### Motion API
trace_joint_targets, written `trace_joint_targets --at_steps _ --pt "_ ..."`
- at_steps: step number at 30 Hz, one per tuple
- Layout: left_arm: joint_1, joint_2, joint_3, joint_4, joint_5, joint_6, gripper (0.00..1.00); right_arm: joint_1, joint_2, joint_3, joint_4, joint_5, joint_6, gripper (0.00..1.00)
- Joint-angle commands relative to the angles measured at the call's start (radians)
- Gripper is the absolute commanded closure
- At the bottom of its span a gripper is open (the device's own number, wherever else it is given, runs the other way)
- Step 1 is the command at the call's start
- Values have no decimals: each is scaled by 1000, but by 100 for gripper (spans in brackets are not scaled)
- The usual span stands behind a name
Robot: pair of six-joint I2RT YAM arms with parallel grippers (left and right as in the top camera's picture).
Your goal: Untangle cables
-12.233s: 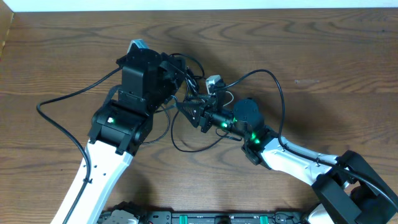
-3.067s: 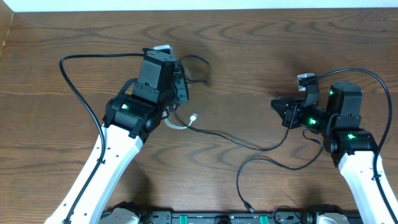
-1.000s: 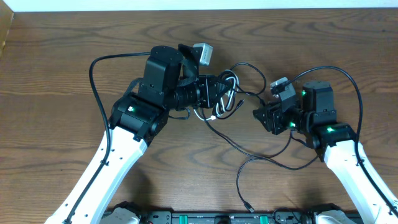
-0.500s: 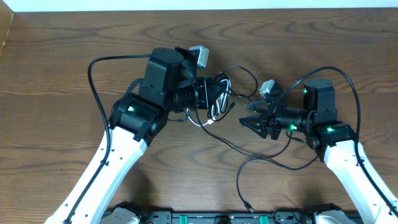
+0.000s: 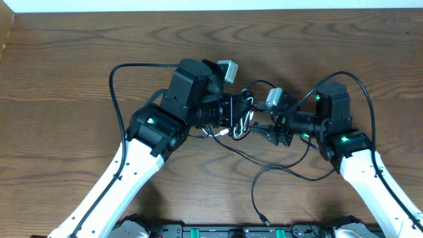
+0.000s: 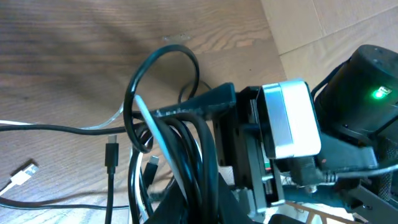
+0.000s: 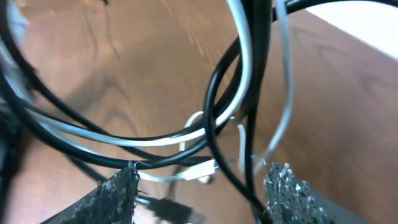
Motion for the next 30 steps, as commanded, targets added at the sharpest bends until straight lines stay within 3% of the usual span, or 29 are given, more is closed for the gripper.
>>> trace_joint_targets --at_steps 1,4,8,12,16,30 --pt "-2 -3 31 4 -2 14 92 3 3 14 14 82 -89 37" --pt "-2 -3 31 4 -2 14 92 3 3 14 21 96 -90 41" --pt "-2 -3 31 3 -2 13 92 3 3 14 32 96 -92 58" --pt "-2 -3 31 1 26 13 92 4 3 14 44 96 -92 62" --pt "-2 -2 31 1 28 13 92 4 3 14 55 95 -92 79" --pt "-2 -2 31 1 28 4 92 32 3 14 82 77 -88 67"
